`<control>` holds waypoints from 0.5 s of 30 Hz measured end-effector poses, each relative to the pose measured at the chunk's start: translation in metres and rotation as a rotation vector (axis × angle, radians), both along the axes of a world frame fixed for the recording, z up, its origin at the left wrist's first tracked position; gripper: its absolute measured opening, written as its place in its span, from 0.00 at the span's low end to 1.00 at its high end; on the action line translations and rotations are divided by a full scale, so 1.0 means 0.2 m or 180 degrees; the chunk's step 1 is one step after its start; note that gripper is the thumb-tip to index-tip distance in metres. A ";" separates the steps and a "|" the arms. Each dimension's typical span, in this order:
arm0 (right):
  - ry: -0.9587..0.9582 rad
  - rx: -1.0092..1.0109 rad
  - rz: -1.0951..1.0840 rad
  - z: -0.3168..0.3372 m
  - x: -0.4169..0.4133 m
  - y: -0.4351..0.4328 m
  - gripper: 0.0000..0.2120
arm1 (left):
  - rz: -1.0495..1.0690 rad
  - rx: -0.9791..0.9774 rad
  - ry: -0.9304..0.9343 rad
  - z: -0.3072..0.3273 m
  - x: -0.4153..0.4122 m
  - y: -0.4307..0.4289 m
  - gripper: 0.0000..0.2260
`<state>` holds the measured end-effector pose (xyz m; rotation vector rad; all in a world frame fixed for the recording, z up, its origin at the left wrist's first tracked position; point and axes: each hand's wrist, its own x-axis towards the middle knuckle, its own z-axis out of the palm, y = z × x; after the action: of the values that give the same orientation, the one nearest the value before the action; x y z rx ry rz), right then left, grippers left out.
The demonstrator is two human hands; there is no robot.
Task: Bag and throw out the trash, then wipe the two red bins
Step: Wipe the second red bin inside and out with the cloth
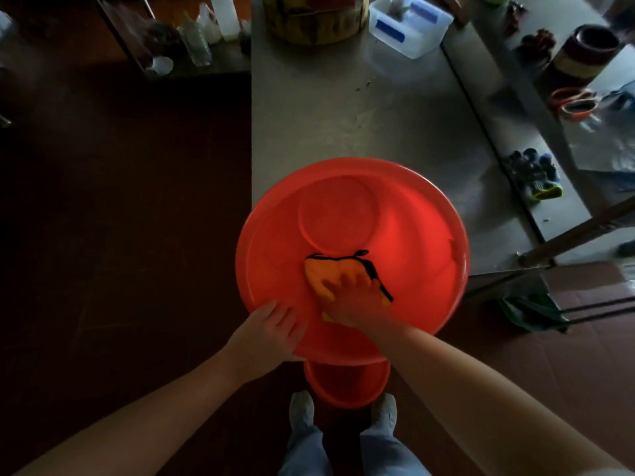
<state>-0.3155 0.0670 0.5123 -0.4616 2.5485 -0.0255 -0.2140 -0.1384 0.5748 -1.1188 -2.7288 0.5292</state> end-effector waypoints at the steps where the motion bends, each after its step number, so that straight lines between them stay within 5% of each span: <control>1: 0.0070 0.0075 0.0064 0.00 -0.01 0.04 0.34 | 0.0016 -0.0032 -0.0033 0.00 0.01 0.00 0.28; 8: 0.0656 0.0388 -0.0160 0.05 -0.19 0.33 0.29 | 0.0162 -0.0161 -0.0172 -0.03 0.03 0.04 0.29; 11: 0.0400 0.0706 0.0092 0.05 -0.14 0.31 0.28 | 0.0157 -0.0328 -0.0162 -0.01 0.00 0.06 0.29; 15: -0.0081 0.0228 -0.0296 0.03 0.04 0.14 0.35 | 0.0061 -0.0388 -0.0091 -0.02 -0.01 0.13 0.30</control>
<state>-0.3082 0.0944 0.5190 -0.3132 2.5348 0.0256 -0.2169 -0.1117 0.5713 -1.1367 -2.7672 0.6963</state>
